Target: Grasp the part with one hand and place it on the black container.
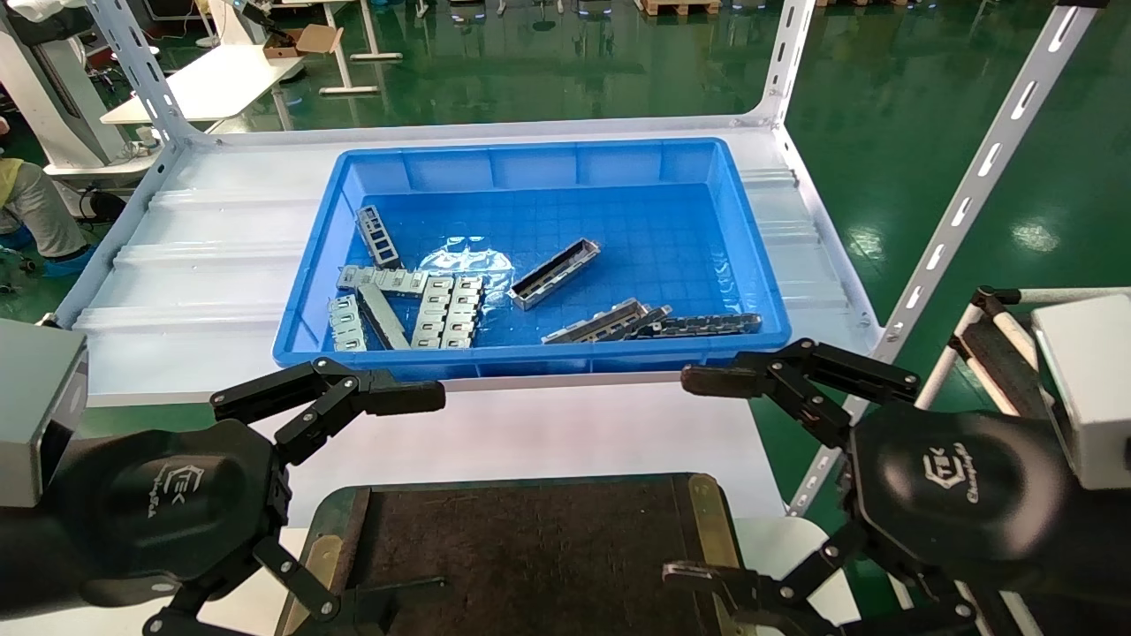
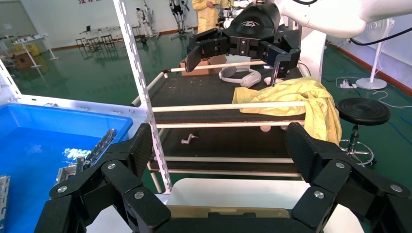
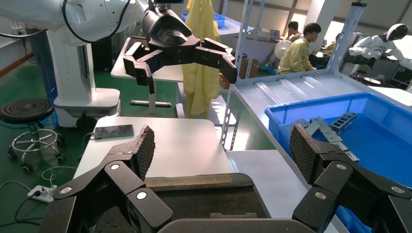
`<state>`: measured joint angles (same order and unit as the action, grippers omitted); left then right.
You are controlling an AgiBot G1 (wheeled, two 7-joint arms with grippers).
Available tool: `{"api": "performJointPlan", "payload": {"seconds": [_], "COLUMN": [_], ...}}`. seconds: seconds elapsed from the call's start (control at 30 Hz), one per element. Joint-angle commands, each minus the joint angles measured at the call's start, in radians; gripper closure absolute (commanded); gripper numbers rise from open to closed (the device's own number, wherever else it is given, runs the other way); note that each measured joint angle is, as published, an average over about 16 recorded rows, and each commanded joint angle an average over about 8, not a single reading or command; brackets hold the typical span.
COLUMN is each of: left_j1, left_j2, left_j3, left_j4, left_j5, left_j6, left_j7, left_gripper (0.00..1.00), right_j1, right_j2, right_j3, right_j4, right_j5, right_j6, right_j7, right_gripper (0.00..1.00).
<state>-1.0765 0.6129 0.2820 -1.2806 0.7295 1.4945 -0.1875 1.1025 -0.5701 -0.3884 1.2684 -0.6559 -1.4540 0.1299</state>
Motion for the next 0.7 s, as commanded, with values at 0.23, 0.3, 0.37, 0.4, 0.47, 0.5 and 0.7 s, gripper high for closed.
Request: {"api": "performJointPlan", "payload": {"seconds": [0.23,0.3,0.37,0.4,0.47,0.5,0.7], "left_j1": [-0.005,-0.011,-0.019,-0.024,-0.032,-0.035,-0.058], "left_j2": [0.002,0.005,0.011,0.015,0.024,0.029,0.073], "left_j3": [0.001,0.003,0.005,0.006,0.009,0.011,0.028], "left_j4": [0.002,0.006,0.010,0.012,0.018,0.020,0.048], "left_j5": [0.002,0.005,0.012,0.016,0.025,0.031,0.065], "left_j6": [-0.005,-0.013,-0.024,-0.029,-0.041,-0.048,-0.095], "left_j7": [-0.007,-0.011,-0.015,-0.016,-0.017,-0.016,-0.019], "left_gripper": [0.00,0.00,0.00,0.00,0.00,0.00,0.00], "right_j1": [0.000,0.000,0.000,0.000,0.000,0.000,0.000], "right_j2": [0.000,0.000,0.000,0.000,0.000,0.000,0.000], "right_j3": [0.000,0.000,0.000,0.000,0.000,0.000,0.000], "right_j4": [0.000,0.000,0.000,0.000,0.000,0.000,0.000], "right_j5": [0.000,0.000,0.000,0.000,0.000,0.000,0.000], "right_j6": [0.000,0.000,0.000,0.000,0.000,0.000,0.000], "right_j7": [0.000,0.000,0.000,0.000,0.000,0.000,0.000], "right_gripper": [0.00,0.00,0.00,0.00,0.00,0.00,0.00]}}
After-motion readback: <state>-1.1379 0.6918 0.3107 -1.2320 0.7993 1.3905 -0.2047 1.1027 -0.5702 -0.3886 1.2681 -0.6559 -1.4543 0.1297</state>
